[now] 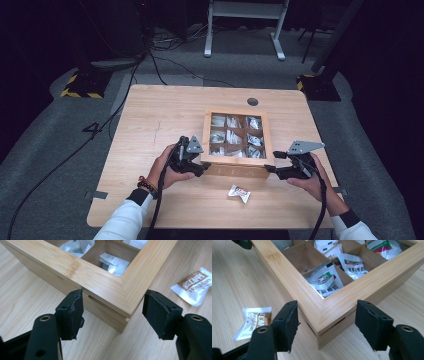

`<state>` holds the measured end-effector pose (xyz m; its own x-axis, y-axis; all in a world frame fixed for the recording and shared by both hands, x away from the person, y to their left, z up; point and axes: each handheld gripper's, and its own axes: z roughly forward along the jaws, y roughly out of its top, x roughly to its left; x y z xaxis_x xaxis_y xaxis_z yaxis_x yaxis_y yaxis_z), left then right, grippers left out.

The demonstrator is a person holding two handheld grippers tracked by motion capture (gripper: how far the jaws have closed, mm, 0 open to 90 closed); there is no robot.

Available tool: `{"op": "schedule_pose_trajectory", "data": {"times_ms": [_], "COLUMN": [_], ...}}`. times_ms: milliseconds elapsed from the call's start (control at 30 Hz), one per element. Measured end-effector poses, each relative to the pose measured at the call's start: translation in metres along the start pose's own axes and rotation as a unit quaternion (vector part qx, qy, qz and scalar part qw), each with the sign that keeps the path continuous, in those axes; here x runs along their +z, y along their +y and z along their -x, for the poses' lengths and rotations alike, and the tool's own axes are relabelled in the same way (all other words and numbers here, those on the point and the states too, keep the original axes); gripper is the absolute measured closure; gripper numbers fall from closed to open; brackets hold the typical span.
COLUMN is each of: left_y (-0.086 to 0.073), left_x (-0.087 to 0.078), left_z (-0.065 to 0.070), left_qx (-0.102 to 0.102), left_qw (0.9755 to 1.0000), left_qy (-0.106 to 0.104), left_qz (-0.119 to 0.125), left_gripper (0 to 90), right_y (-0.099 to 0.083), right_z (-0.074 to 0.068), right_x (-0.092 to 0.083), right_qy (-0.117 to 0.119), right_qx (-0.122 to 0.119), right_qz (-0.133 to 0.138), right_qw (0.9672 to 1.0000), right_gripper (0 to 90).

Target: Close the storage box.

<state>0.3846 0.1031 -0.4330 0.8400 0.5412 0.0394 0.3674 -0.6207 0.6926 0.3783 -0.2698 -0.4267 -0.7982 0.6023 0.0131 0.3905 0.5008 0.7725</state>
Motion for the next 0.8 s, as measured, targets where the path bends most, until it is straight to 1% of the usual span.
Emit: {"op": "schedule_pose_trajectory", "data": {"times_ms": [67,100,233,300,367,467,533,600,733,800], "left_y": [-0.001,-0.001,-0.002,-0.003,-0.002,-0.002,-0.002,-0.002,-0.002,-0.003], "left_x": [-0.001,-0.001,-0.007,-0.007,-0.005,-0.005,-0.005,-0.005,-0.008,-0.011], "left_z": [0.000,0.001,0.000,0.002,0.005,0.005,0.005,0.005,0.005,0.004], "left_qx": [0.001,0.000,-0.009,-0.010,-0.007,-0.014,-0.013,-0.013,-0.012,-0.011], "left_qw": [1.0000,1.0000,0.9995,0.9994,0.9993,0.9989,0.9989,0.9989,0.9991,0.9991], "left_qy": [0.000,0.001,-0.006,-0.002,0.008,0.007,0.007,0.007,0.018,0.027], "left_qz": [0.000,0.004,0.029,0.034,0.035,0.045,0.045,0.044,0.037,0.032], "left_gripper": [33.7,33.7,36.1,37.9,37.0,36.4,36.4,36.5,33.9,31.6], "right_y": [0.000,0.000,0.000,0.000,0.000,-0.001,-0.002,-0.002,-0.001,0.000], "right_z": [0.000,0.000,0.000,-0.001,-0.001,-0.004,-0.006,-0.006,-0.004,-0.003], "right_x": [0.000,-0.001,-0.001,-0.001,-0.001,0.000,0.001,0.001,-0.001,-0.002], "right_qy": [0.000,0.000,0.000,-0.001,-0.003,-0.010,-0.016,-0.017,-0.013,-0.015], "right_qx": [-0.001,-0.002,0.000,-0.002,-0.001,0.000,0.000,0.000,-0.005,-0.011], "right_qz": [0.002,0.002,0.002,0.001,0.001,-0.001,-0.003,-0.003,-0.004,-0.005], "right_qw": [1.0000,1.0000,1.0000,1.0000,1.0000,0.9999,0.9999,0.9999,0.9999,0.9998], "right_gripper": [36.6,37.8,38.8,39.3,39.1,38.6,38.1,38.1,39.2,36.8]}}
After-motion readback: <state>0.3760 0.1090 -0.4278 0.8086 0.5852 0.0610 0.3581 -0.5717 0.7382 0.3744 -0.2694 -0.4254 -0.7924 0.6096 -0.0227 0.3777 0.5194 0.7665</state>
